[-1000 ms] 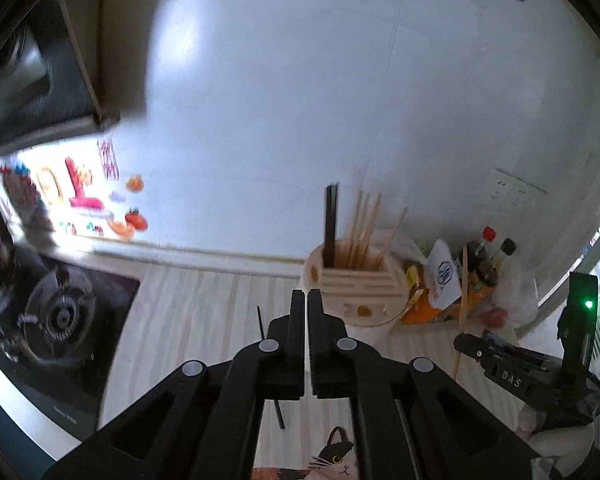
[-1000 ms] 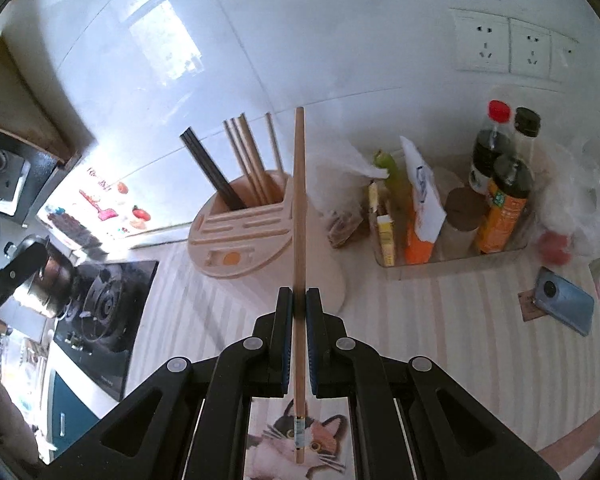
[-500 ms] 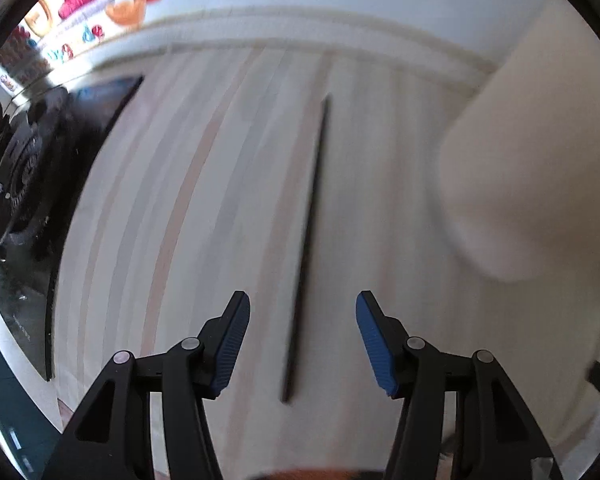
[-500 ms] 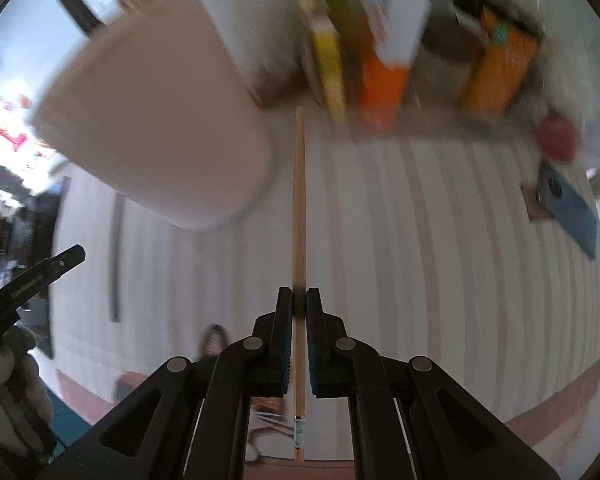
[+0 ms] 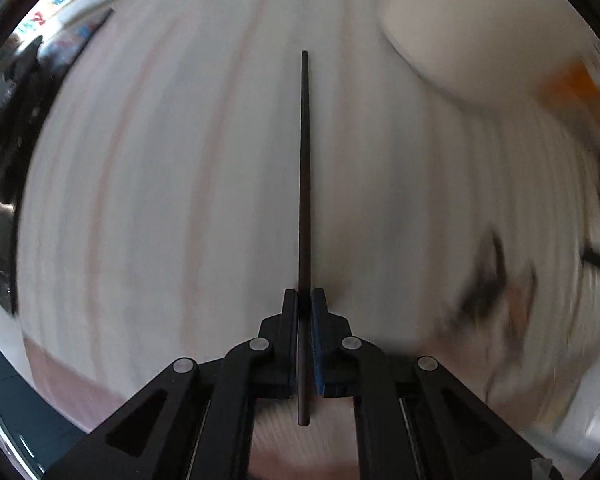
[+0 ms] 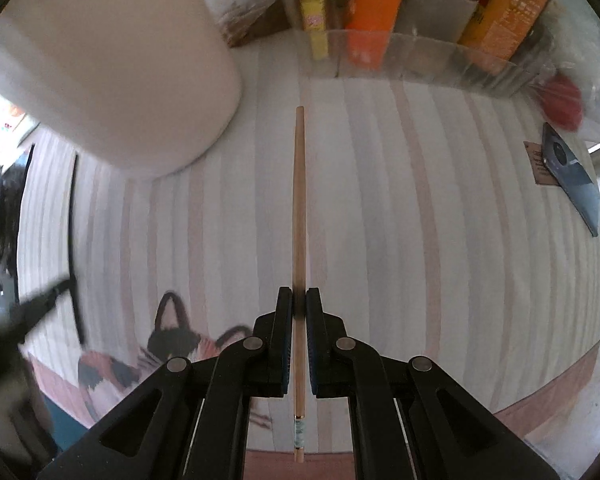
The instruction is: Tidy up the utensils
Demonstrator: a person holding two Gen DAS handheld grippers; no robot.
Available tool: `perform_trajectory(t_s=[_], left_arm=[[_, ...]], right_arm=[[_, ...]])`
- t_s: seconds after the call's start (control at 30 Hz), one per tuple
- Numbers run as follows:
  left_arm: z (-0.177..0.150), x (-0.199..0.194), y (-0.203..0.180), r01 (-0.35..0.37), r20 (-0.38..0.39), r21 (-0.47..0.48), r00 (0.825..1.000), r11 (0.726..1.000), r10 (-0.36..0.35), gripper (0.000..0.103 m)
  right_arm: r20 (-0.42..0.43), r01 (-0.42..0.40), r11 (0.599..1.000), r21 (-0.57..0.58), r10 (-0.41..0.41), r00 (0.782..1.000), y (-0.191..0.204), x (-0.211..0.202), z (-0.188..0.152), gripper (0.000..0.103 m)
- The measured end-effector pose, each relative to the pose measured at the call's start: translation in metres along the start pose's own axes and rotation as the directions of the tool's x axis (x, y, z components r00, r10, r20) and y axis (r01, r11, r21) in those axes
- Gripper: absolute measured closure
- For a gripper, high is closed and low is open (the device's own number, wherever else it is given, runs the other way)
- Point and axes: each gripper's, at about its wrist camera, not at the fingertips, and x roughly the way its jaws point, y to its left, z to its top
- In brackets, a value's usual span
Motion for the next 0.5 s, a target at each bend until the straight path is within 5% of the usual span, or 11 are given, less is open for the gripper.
perform_trajectory(t_s=[0.33,0.5], left_arm=[[0.043,-0.01,-0.017,-0.065,0.058,0.038,0.996,0.997,0.063,0.099],[0.036,-0.021,-0.021,-0.071,0.106,0.037,0.992,0.997,0.067,0.1]], right_arm=[[-0.056,0.016,0.999,-0.046,-0.019,0.998,-0.001,0.022,-0.014,0.096],[-0.042,0.018,0.999,-0.044,-0.02,0.999,0.009,0.021,-0.01,0.096]])
